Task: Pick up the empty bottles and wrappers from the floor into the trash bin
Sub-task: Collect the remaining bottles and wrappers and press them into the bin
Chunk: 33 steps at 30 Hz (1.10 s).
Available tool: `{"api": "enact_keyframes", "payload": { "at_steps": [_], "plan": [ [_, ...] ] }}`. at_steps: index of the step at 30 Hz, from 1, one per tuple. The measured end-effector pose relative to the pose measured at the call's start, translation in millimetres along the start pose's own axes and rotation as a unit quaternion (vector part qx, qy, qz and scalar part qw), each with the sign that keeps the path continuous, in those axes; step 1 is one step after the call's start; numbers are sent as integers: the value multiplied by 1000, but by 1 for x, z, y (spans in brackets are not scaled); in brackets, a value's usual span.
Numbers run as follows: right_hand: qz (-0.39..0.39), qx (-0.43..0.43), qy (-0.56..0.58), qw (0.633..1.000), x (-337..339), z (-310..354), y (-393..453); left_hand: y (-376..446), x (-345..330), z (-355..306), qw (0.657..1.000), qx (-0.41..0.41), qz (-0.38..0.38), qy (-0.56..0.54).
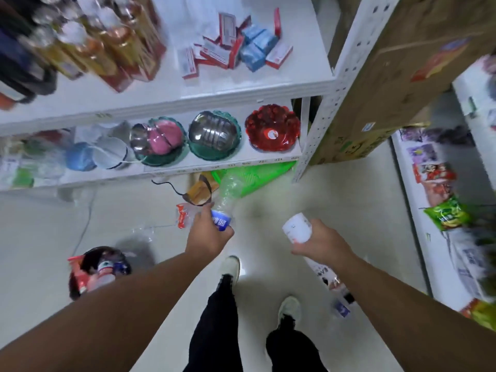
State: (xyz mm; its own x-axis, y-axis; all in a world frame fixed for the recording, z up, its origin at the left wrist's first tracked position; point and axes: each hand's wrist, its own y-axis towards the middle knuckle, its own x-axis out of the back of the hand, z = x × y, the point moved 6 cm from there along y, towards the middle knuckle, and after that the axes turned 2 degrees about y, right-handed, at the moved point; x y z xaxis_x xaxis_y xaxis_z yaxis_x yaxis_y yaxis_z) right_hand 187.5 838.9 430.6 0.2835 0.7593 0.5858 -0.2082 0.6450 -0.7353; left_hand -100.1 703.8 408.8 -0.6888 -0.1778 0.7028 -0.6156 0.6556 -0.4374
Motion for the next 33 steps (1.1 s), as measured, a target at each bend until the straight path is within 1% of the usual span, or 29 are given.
{"api": "enact_keyframes", "payload": {
  "at_steps": [3, 6, 9, 12, 15, 20, 23, 26, 29, 33],
  "plan": [
    [7, 20, -45, 999, 12, 28, -40, -43, 38, 3, 999, 32, -16, -41],
    [20, 47, -74, 996, 15, 53, -76, -87, 66, 7, 994, 43, -37, -91],
    [48, 82, -99, 991, 5, 83, -102, -119, 94, 26, 992, 59, -52, -97],
    [69, 112, -116, 985, -19, 113, -125, -147, 121, 60, 988, 94, -81, -96],
    [79, 125, -153, 977, -49, 142, -151, -175, 143, 102, 981, 122, -103, -108],
    [71, 161, -188, 966, -115, 202, -194, -221, 187, 190, 967, 181, -130, -126],
    [86, 179, -190, 961, -167, 233, -219, -254, 212, 245, 952, 209, -159, -160],
    [114, 181, -200, 956, -217, 257, -242, -290, 236, 301, 932, 245, -179, -200],
    [127, 174, -203, 955, -260, 282, -262, -321, 260, 355, 921, 270, -180, -213],
    [140, 170, -209, 953, -302, 313, -283, -350, 289, 410, 922, 288, -172, -193]
  ]
}}
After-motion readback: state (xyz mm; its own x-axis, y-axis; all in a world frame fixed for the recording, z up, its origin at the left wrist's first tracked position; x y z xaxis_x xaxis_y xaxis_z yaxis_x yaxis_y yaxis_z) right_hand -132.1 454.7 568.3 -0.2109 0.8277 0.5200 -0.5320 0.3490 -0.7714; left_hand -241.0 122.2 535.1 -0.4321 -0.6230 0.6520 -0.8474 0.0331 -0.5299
